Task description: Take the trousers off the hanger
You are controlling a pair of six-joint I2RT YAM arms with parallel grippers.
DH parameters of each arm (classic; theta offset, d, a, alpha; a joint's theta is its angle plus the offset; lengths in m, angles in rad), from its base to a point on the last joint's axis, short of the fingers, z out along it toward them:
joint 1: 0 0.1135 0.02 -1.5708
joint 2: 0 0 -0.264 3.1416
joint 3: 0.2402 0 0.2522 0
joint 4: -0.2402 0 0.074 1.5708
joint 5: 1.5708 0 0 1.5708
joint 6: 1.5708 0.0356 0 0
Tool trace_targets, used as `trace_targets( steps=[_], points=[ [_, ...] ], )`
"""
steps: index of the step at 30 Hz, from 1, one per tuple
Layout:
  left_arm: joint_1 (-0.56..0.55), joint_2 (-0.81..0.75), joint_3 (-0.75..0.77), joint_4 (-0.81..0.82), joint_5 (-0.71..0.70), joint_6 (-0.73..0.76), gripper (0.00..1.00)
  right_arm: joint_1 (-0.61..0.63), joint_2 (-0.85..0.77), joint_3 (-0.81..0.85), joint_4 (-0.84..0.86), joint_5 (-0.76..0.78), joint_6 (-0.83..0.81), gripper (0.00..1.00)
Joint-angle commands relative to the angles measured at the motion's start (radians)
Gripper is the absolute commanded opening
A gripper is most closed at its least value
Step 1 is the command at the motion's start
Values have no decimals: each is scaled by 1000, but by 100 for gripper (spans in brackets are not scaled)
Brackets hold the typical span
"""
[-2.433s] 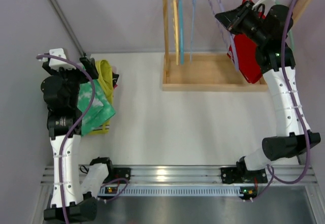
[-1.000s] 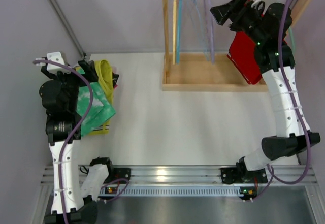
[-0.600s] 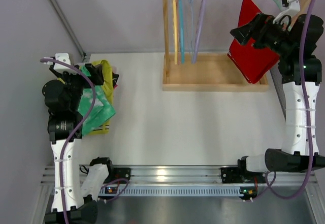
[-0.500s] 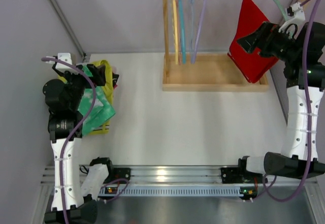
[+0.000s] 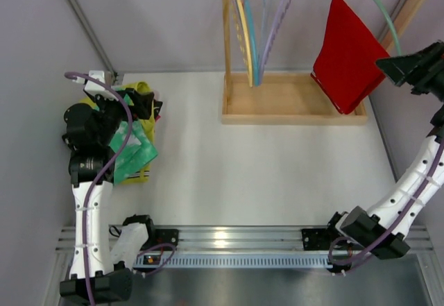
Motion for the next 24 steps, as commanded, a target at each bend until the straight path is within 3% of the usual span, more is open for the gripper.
trace_targets(
  steps=[1,5,11,15,24],
  points=[
    [-3,0,-9,26,33,-21,99,-141,52,18,264,-197,241,99],
    [-8,-2,-12,27,27,-22,99,-238,112,2,466,-202,378,100],
    [-14,-9,-22,26,13,-24,99,-239,211,80,402,-51,277,100],
    [-14,-16,-32,27,-36,-33,99,-172,281,143,294,58,180,99],
    [-13,-14,-45,27,-67,-59,99,-3,348,143,325,152,149,99]
  ],
)
